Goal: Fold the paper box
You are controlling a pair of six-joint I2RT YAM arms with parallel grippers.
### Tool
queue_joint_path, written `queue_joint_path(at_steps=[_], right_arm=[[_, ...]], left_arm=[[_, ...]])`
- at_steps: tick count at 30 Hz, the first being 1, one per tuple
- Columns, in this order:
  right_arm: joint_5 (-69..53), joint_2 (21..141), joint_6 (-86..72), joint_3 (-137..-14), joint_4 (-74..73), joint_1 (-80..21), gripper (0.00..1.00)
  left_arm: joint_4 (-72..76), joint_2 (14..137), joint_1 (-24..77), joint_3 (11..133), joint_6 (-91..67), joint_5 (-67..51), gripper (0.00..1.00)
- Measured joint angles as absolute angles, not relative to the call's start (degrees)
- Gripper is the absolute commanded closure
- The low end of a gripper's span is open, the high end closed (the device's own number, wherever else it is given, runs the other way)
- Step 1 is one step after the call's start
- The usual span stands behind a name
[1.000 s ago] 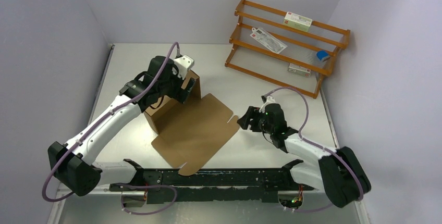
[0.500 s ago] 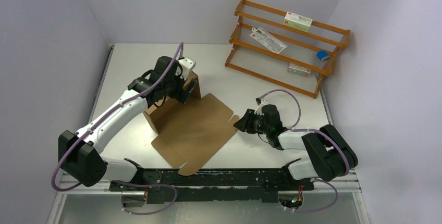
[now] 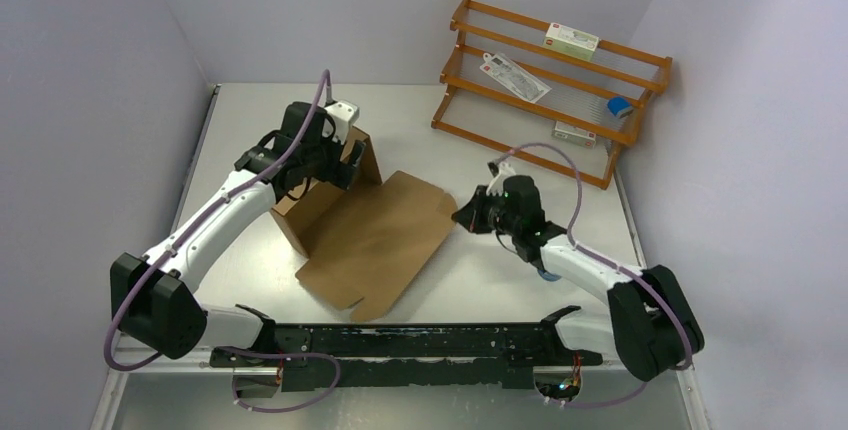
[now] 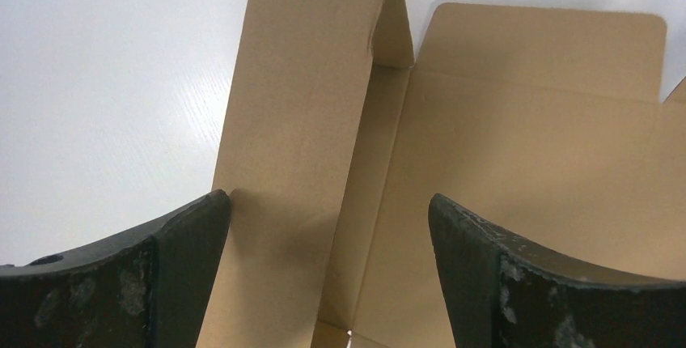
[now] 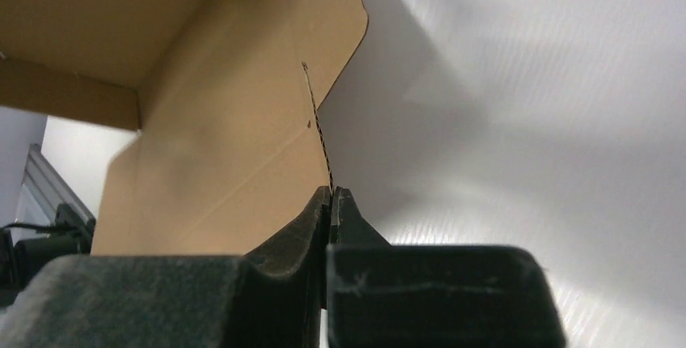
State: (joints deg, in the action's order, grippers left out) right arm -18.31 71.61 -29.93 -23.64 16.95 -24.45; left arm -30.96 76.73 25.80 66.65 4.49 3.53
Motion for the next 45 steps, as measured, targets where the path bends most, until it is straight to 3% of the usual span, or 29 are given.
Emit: queue_joint_path(at_steps=[7,15,26,32,36,41,45], right_arm=[[-13.0,68.9,-21.6,-43.3,-2.8,-24.4,1.00],[-9.2,75.9,-12.1,-70.9,-23.7,-24.4,1.00],[-9.5,88.4,-5.4,-92.5,-32.1,-24.4,0.99],[-12.3,93.3,-4.9,-96.5,-30.9,-25.4,0.87],[-14.4,94.3,-4.6,-98.0,-29.9,-26.7,0.73],[-19.7,93.3,-4.3,-96.3,-27.5,-27.4,0.46],[-23.1,90.4,-4.4,-93.7,-26.4,-27.5,0.35]], left_arm=[[-29.7,74.5,24.9,64.7,1.4,-0.5,0.04],[-27.6,69.8,24.8,58.0,-4.1,-6.1,0.05],[-22.4,59.9,24.9,41.0,-15.7,-15.2,0.07],[-17.3,55.3,25.0,34.0,-21.6,-18.7,0.08],[-14.4,54.7,25.2,30.3,-24.9,-19.2,0.08],[-12.1,52.1,25.3,26.4,-28.2,-18.9,0.08],[-11.0,52.0,25.3,26.3,-29.4,-18.1,0.07]])
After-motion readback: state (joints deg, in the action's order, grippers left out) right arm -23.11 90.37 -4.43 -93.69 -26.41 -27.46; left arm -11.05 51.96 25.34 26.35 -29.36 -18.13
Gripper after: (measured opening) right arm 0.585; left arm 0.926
